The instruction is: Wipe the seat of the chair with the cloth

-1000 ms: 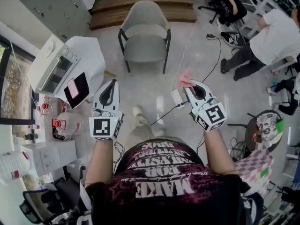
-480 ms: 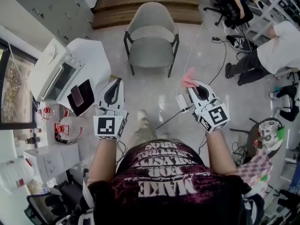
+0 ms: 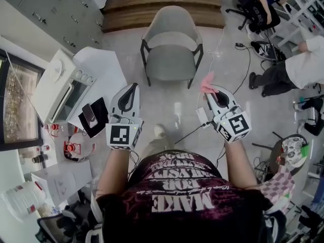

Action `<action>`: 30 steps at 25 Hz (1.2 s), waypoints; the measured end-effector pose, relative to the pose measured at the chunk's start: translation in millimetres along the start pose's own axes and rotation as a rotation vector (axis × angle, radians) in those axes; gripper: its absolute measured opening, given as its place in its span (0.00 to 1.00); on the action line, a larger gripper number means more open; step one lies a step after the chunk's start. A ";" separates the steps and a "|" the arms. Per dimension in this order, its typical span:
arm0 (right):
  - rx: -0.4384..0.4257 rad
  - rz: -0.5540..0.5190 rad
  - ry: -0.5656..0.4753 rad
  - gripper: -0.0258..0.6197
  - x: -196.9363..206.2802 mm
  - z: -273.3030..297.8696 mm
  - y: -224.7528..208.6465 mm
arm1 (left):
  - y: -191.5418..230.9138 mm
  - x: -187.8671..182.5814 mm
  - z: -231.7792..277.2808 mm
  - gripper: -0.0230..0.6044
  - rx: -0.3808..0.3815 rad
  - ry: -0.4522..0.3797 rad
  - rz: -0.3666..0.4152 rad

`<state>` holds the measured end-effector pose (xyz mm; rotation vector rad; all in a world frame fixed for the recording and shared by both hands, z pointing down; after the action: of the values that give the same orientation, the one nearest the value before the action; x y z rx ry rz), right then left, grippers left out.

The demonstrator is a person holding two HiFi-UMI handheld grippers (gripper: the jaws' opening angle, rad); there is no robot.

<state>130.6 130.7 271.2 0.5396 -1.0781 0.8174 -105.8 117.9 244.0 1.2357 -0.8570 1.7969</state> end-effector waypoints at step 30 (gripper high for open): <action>0.054 0.010 0.005 0.09 -51.6 99.0 -15.9 | 99.7 -8.1 79.3 0.04 0.076 -0.022 -0.011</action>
<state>76.6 32.1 262.7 0.5782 -1.0571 0.8580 -157.7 1.5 250.3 1.3078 -0.7992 1.8253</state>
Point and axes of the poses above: the fingertips, and each gripper's own axes: z forward along the fingers, y to its left, x out of its underside, the point moved 1 cm from there along -z, backward along the fingers, and after that the axes turned 13 degrees about y, right-handed, at the moved point
